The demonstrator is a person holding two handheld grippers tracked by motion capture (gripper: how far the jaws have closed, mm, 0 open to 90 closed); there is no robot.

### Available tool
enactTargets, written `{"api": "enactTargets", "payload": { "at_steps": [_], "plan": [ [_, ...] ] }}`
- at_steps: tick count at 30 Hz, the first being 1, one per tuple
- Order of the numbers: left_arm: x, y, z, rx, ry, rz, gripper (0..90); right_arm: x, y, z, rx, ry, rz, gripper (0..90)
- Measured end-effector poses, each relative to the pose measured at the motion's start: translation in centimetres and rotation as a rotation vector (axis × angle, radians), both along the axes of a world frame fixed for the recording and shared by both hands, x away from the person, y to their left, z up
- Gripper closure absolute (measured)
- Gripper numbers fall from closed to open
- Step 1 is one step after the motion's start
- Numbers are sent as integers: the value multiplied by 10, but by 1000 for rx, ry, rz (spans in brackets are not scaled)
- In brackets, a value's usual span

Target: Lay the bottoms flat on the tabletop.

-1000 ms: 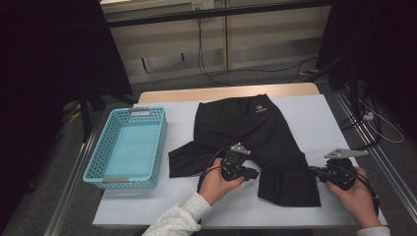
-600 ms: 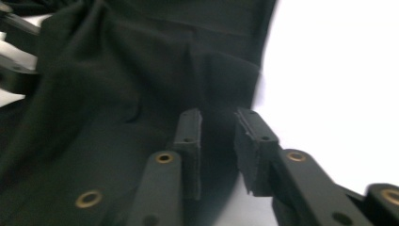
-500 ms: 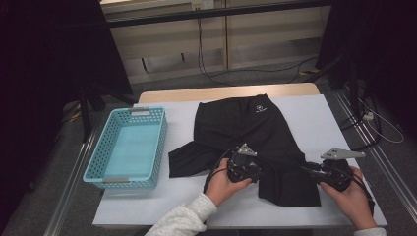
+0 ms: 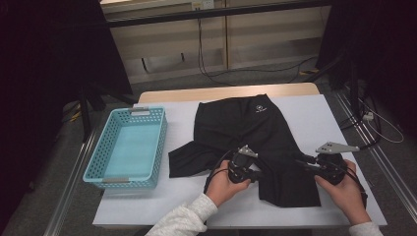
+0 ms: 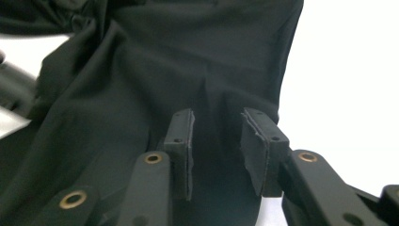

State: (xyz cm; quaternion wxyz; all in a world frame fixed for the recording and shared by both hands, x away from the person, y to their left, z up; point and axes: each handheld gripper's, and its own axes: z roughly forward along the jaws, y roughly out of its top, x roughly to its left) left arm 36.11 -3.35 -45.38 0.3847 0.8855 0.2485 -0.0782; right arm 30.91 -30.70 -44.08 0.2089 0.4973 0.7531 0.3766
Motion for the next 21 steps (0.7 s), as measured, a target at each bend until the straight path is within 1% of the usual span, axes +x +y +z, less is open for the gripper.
{"api": "enactTargets", "payload": {
  "at_steps": [1,3,4,5,7,8,10,11,12,14,15,16,17,19,20,21],
  "plan": [
    [-1,0,0,2,7,-7,884,4,-1,0,1,-2,-4,617],
    [-2,2,-1,2,17,0,884,12,-1,0,-7,2,-23,612],
    [-3,2,-1,4,14,10,884,16,-1,0,-6,-1,-24,610],
    [-3,3,-2,-5,25,1,884,21,0,-1,-5,-1,-31,600],
    [-5,5,-2,-1,26,3,884,30,0,-3,-26,4,-42,586],
    [-5,6,-1,8,18,13,884,35,0,-5,-28,11,-46,583],
    [-5,7,-1,7,19,15,884,43,0,-9,-49,29,-54,583],
    [-5,8,-1,-4,25,11,884,46,0,-11,-57,40,-59,583],
    [-6,9,-1,7,19,21,884,48,-1,-13,-66,51,-74,583],
    [-6,10,-1,6,22,18,884,53,-2,-17,-74,67,-87,601],
    [-5,11,-2,-2,30,13,884,54,-2,-19,-64,73,-92,631],
    [-6,12,-1,7,23,24,884,55,-3,-19,-48,71,-88,712],
    [-6,12,-1,8,22,28,884,55,-4,-19,-40,74,-84,793],
    [-5,13,-1,-2,31,23,884,58,-4,-19,-30,79,-64,893],
    [-4,14,-2,-5,34,25,884,59,-4,-18,-21,92,-77,899],
    [-3,14,-2,4,31,37,884,60,-6,-16,-28,73,-92,900]
  ]
}}
